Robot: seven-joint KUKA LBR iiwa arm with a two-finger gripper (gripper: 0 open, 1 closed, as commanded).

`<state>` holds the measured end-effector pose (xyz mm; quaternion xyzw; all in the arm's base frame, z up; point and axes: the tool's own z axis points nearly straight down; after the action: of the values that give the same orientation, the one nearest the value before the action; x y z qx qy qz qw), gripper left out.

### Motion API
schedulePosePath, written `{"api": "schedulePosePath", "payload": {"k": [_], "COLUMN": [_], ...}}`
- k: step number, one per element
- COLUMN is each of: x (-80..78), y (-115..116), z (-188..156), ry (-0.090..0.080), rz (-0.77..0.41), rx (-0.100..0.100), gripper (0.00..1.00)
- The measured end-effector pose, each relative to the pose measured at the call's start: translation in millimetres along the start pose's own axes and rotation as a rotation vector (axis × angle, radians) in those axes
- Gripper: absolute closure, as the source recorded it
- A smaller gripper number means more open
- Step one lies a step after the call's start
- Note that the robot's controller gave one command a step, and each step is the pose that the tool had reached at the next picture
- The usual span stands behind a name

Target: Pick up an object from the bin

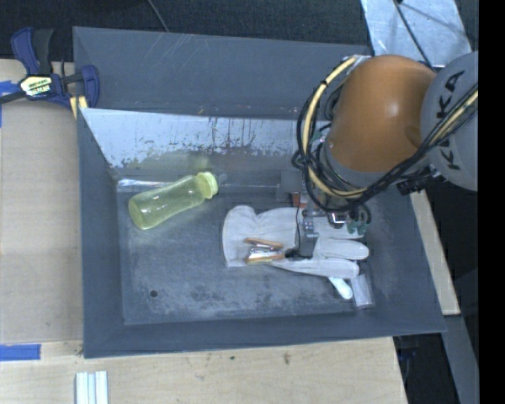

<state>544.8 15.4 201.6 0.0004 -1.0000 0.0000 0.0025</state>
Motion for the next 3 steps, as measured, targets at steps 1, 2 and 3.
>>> {"api": "schedulePosePath", "payload": {"k": [1,2,3], "x": [-1.3,-6.0,-10.1], "y": [0,-8,-9], "z": [-5,43,110], "ry": [-0.008,-0.016,-0.012], "rz": [0.000,0.020,0.123], "rx": [0.000,0.000,-0.001], "gripper": [0.00,0.00,0.00]}}
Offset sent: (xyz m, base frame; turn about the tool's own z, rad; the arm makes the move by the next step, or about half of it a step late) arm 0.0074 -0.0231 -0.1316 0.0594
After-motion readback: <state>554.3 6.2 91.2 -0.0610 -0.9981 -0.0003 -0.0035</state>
